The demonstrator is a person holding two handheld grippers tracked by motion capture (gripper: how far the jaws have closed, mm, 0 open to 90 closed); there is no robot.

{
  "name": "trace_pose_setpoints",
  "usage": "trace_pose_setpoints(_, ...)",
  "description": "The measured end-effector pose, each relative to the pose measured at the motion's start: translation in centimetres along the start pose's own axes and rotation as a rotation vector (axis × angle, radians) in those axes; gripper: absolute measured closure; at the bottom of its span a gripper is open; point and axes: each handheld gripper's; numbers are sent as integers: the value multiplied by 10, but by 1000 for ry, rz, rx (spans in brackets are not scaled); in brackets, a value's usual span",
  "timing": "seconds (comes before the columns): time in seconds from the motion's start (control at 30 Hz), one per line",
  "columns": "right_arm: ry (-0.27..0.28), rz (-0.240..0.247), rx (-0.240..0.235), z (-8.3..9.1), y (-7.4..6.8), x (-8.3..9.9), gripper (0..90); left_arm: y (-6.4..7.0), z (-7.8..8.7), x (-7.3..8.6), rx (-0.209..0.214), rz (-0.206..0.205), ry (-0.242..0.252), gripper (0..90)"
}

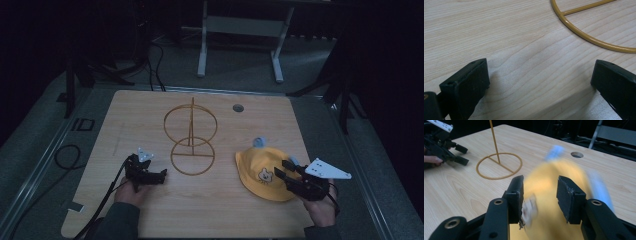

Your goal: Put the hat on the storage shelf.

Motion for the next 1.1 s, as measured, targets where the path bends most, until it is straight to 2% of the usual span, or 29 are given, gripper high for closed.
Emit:
trace_pose_setpoints(0.57, -112, 124, 45, -6, 6, -15, 554, 0, 0, 0, 0, 1, 2, 19)
trace_pose_setpoints(0.73, -167, 184, 54, -9, 10, -23, 556, 0, 0, 0, 0, 1, 2, 19)
trace_pose_setpoints(1.1, -264, 246, 73, -20, 17, -43, 533, 0, 0, 0, 1, 1, 1, 19)
Point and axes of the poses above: each handheld gripper's, and its own axes: z roughly backward along the jaws, x roughly out of its underside, y roughly to its right, and after that the axes turned 15 degrees about x, right-handed
